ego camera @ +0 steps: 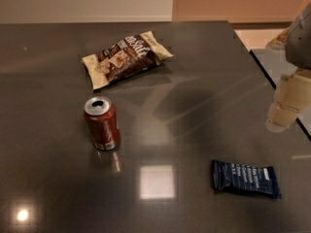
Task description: Pick brown chip bag
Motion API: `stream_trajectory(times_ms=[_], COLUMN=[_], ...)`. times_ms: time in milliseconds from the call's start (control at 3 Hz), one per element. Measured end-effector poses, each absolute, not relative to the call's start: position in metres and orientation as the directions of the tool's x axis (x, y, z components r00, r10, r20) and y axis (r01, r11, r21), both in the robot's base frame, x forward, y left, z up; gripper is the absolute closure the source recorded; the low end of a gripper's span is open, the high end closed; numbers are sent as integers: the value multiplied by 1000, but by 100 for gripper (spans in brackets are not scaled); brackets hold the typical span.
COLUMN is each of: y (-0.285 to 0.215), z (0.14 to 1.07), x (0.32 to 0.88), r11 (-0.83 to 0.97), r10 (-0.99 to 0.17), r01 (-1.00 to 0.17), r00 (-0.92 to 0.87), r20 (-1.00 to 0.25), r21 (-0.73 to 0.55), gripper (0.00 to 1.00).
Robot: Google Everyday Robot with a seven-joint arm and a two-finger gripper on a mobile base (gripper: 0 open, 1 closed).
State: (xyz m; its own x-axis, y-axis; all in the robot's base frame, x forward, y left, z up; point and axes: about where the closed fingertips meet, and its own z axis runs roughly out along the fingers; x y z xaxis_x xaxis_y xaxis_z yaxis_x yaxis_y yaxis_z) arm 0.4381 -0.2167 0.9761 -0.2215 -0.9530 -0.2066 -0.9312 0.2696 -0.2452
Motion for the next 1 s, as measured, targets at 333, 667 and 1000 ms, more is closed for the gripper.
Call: stream_trajectory(times_ms=[333, 667, 1000], y=[-217, -210, -198], z=[976, 975, 971], x=[438, 448, 470], r11=[270, 265, 260], r10=[-953, -952, -947], r01=[-931, -933, -935], r00=[-222, -213, -198], r20=[-207, -219, -254], r21=[-245, -243, -242], gripper=[0, 0, 0])
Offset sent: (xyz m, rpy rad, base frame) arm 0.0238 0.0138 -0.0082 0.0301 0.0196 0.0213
